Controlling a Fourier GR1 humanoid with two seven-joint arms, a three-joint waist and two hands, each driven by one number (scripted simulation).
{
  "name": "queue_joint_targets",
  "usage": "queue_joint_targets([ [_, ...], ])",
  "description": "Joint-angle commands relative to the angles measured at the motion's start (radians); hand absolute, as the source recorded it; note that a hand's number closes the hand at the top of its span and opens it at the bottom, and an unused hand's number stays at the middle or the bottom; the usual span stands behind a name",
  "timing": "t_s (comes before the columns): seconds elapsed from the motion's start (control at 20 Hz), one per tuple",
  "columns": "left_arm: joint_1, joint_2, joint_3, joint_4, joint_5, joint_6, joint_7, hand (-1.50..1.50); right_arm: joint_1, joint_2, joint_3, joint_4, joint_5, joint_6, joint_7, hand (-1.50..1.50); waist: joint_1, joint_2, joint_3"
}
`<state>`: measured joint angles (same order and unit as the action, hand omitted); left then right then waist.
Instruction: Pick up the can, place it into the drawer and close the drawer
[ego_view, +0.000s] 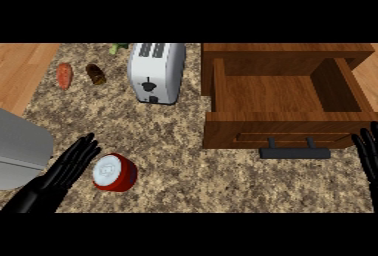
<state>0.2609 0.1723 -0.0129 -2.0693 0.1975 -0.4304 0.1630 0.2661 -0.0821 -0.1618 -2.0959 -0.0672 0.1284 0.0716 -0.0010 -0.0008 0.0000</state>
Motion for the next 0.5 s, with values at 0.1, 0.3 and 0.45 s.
queue_joint_targets([
  [0.1,-0.065,-0.058,-0.019,0.089,-0.081,0.034,-0.018,-1.50,0.021,0.017,-0.020,0.069,0.020,0.032,-0.091,-1.50,-0.001,0.000,0.000],
  [0.3,-0.042,-0.020,0.074,0.255,-0.089,-0.044,-0.212,-1.50,0.027,0.044,0.011,-0.003,0.050,0.000,-0.022,-1.50,-0.001,0.000,0.000],
  [0.45,-0.074,-0.043,0.054,0.294,-0.141,-0.008,-0.203,-1.50,-0.014,0.055,0.022,0.032,0.065,-0.003,-0.034,-1.50,0.000,0.001,0.000],
])
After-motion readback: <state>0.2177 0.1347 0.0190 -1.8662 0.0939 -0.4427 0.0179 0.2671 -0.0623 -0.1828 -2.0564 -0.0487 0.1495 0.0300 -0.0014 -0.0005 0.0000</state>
